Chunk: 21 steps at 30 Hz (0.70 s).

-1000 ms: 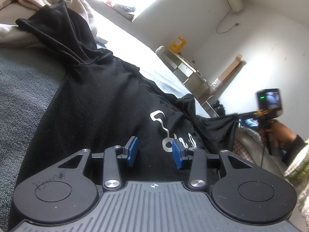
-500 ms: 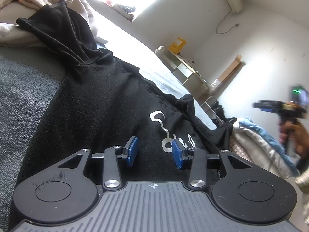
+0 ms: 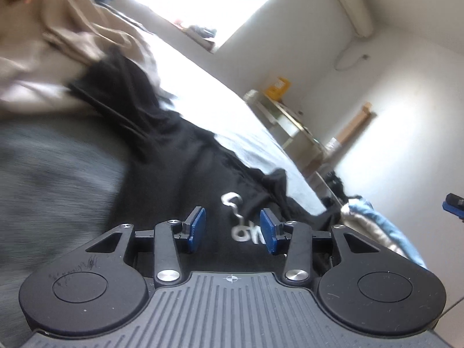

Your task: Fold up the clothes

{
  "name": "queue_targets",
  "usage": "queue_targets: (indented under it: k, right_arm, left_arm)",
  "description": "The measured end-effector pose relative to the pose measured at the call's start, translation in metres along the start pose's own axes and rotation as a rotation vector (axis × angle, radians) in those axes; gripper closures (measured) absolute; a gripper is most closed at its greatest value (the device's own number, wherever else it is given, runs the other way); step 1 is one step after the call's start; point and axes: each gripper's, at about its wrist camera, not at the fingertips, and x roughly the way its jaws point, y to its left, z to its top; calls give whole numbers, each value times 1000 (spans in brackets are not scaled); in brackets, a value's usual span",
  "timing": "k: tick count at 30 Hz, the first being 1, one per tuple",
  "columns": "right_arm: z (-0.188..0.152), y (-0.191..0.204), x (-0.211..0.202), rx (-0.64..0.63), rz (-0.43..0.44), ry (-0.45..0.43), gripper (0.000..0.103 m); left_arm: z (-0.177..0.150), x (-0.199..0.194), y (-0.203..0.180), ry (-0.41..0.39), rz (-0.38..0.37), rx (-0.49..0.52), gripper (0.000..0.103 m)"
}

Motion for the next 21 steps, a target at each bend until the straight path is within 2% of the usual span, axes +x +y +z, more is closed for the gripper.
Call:
queue_targets:
  k: [4, 7, 9, 12, 14, 17, 21]
  right_arm:
    - [11, 51, 19, -8, 219, -9, 56]
    - [17, 106, 57, -24, 355, 20, 56]
    - [16, 146, 86, -38, 414, 52, 56]
    - [9, 186, 116, -47, 442, 115, 56]
    - [3, 191, 123, -32, 445, 125, 56]
    - [-1, 175, 114, 4, 401, 113, 56]
    - [-5, 111, 66, 87, 282, 46, 56]
  left_arm:
    - [14, -47, 23, -63, 91, -21, 60]
    - [16, -66, 46, -97, 167, -21, 59]
    - [10, -70, 64, -85, 169, -62, 59]
    - [-5, -71, 79, -50, 143, -75, 59]
    - [-14, -72, 87, -31, 124, -72, 59]
    - [-18, -75, 86, -38, 106, -33, 59]
    - [-20, -76, 83, -20, 71, -16, 57]
